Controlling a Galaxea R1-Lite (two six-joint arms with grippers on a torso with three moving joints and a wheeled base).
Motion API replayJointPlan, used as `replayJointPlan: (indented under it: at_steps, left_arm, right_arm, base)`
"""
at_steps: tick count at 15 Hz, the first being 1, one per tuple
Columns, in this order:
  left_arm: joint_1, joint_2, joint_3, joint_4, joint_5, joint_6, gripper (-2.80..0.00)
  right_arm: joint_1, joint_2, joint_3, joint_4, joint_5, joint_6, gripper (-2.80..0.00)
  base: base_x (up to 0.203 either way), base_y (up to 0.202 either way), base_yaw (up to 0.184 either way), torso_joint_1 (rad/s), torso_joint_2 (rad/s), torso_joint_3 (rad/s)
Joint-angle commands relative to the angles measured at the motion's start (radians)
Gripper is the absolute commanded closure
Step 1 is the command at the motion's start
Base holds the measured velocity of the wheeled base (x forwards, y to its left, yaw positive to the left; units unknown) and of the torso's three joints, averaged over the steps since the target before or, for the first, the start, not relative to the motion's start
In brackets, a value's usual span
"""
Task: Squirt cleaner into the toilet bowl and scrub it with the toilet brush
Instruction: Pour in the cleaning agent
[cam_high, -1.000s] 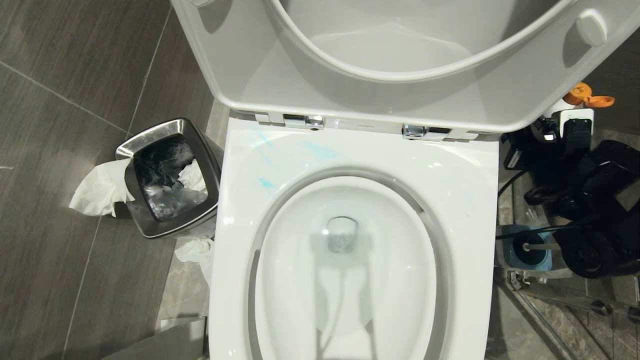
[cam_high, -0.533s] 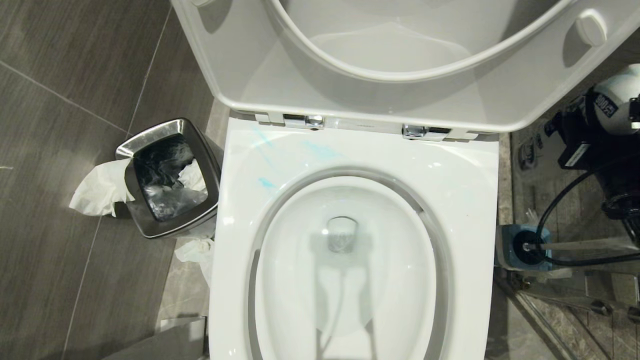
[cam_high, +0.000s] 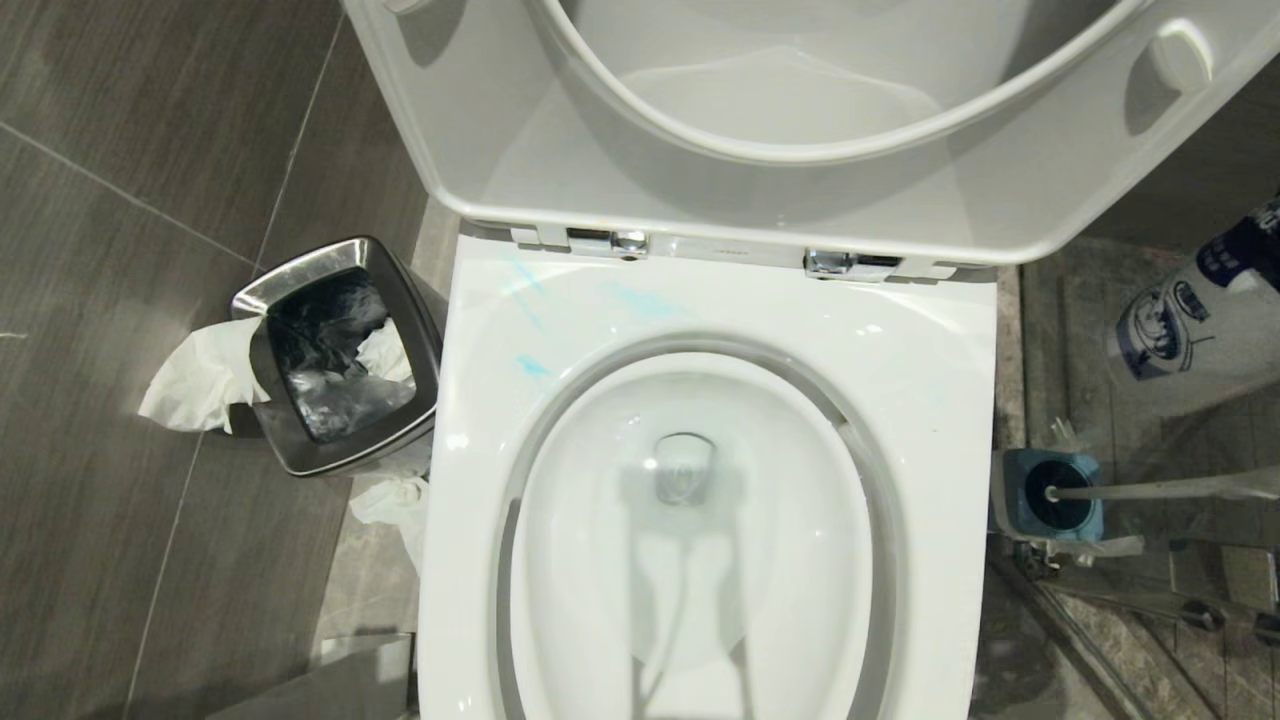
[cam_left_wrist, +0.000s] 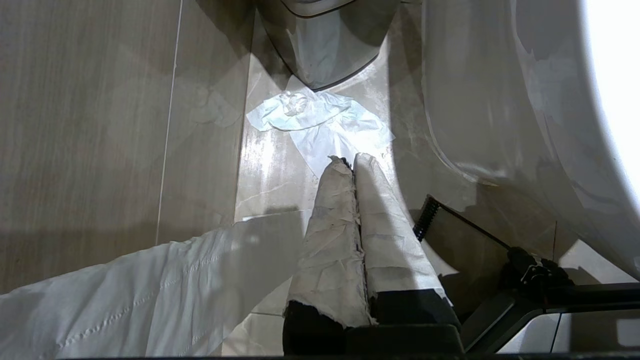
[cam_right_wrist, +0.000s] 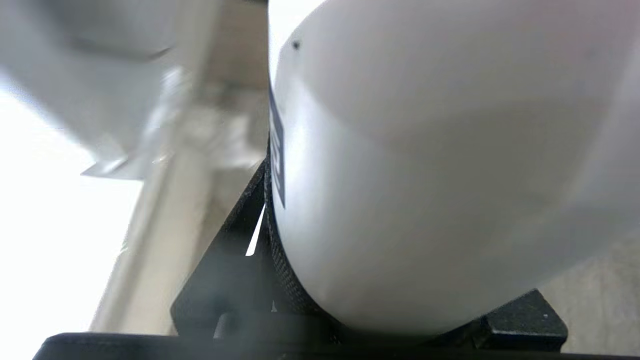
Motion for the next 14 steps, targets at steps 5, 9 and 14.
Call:
replayJointPlan:
  at_steps: [5,9,14]
  left_arm:
    - [0.0,0.002,0.0,0.0,0.0,0.0,0.0]
    - [0.0,0.002,0.0,0.0,0.0,0.0,0.0]
    - [0.0,0.002,0.001,0.0,0.0,0.0,0.0]
  right_arm:
    - [0.003,-0.283,0.037,0.288,0.128,0.036,0.0]
    - [0.001,-0.347,0.112,0.286,0.124,0.044,0.0]
    - [0.001,-0.387,0.123,0.288,0.123,0.026,0.0]
  base:
    - [0.0,0.0,0.0,0.0,0.0,0.0]
    - [0.0,0.0,0.0,0.0,0.0,0.0]
    - [0.0,0.0,0.0,0.0,0.0,0.0]
